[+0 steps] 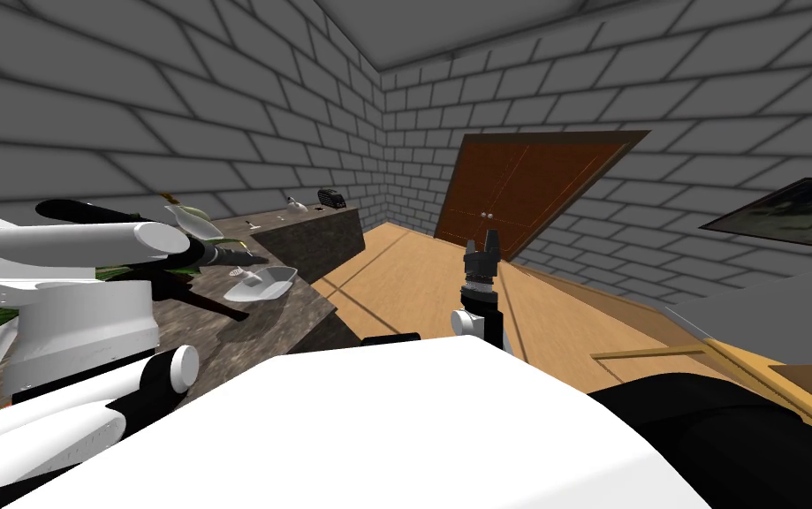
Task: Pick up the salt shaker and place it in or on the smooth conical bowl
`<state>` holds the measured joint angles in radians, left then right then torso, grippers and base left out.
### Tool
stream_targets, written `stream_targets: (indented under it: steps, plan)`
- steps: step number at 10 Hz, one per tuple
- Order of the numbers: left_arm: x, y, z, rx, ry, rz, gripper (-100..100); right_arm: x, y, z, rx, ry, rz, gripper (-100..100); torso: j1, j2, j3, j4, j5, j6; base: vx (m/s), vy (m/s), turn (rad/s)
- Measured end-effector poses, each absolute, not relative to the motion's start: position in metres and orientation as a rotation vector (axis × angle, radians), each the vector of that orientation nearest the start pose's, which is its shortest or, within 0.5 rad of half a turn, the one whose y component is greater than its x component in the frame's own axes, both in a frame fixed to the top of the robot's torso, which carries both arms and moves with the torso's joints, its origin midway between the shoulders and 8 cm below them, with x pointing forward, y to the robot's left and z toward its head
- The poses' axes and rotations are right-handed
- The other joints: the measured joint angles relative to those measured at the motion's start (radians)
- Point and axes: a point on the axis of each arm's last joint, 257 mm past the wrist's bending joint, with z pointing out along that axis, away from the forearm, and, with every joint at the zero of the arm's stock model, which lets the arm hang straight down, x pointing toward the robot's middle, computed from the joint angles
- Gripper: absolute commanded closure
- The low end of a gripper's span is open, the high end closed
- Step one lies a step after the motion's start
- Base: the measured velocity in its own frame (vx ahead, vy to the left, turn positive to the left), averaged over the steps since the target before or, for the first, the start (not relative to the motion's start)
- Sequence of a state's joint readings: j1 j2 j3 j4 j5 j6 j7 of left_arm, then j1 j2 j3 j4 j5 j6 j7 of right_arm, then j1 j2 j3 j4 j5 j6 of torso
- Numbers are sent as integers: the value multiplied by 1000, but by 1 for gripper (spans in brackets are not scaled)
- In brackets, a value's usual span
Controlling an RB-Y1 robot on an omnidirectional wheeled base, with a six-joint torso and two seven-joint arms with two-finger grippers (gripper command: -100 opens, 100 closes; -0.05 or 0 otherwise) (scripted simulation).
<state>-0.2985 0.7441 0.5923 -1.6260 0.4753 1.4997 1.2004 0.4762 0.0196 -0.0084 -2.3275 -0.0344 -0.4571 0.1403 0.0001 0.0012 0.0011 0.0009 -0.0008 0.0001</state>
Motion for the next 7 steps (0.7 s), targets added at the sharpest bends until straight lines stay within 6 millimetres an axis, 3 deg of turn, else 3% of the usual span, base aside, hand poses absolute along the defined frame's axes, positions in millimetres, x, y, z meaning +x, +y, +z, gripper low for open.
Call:
stream_targets:
  steps: [4, 5, 7]
  plan:
    - [439, 588, -111, -2641, -66, -945, -100, 341, -285, 45, 620, 591, 1199, 0, 0, 0, 0, 0, 0, 0, -4, 5, -15]
    - [438, 588, -111, -2643, -67, -943, 0, 341, -285, 45, 620, 591, 1199, 0, 0, 0, 0, 0, 0, 0, 0, 0, 0]
    - [438, 588, -111, -2643, -67, -943, 0, 341, -285, 45, 620, 591, 1199, 0, 0, -1, 0, 0, 0, 0, 0, 0, 0]
